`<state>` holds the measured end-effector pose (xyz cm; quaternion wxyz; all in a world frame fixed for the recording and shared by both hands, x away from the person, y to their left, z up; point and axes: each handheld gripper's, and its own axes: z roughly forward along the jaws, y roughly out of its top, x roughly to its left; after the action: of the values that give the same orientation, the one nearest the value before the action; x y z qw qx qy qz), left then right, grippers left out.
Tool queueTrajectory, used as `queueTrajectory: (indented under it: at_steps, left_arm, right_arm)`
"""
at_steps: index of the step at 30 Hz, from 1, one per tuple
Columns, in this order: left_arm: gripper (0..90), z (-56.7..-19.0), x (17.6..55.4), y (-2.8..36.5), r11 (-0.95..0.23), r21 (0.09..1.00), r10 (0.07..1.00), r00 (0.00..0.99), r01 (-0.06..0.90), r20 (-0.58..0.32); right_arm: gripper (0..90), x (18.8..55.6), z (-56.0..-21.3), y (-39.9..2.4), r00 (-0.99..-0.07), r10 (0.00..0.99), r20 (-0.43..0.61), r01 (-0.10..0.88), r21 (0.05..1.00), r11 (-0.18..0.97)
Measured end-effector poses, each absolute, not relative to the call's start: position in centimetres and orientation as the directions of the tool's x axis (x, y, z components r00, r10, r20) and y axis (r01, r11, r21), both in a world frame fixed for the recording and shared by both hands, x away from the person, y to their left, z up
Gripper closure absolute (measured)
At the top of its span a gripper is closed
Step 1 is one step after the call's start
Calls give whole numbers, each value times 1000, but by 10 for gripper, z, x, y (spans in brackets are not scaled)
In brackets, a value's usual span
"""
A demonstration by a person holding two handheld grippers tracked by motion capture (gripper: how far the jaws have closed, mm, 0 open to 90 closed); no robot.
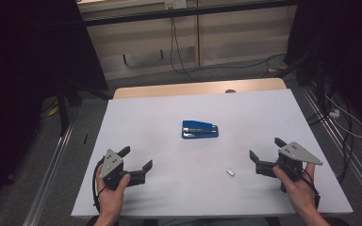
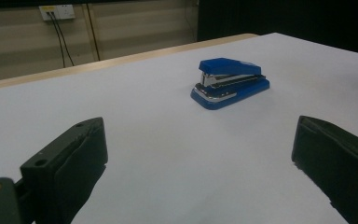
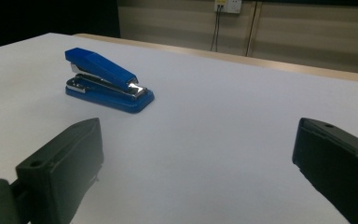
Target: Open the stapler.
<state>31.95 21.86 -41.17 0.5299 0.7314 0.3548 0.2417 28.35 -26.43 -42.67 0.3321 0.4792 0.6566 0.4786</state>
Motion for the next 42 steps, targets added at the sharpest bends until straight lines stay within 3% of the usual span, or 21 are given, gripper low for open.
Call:
queueTrajectory:
  at_steps: [20, 28, 42]
  left_arm:
    - [37, -419, 329, 209, -279, 904, 727, 686, 323, -20]
    - [70, -421, 331, 204, -285, 897, 733, 680, 337, -23]
    - [76, -416, 353, 196, -299, 893, 724, 690, 337, -19]
  right_arm:
    - [33, 284, -431, -258, -373, 928, 25, 364, 923, 122]
    - [27, 286, -429, -252, -380, 925, -1, 344, 928, 143]
    - [25, 314, -427, -232, -449, 893, 41, 342, 931, 129]
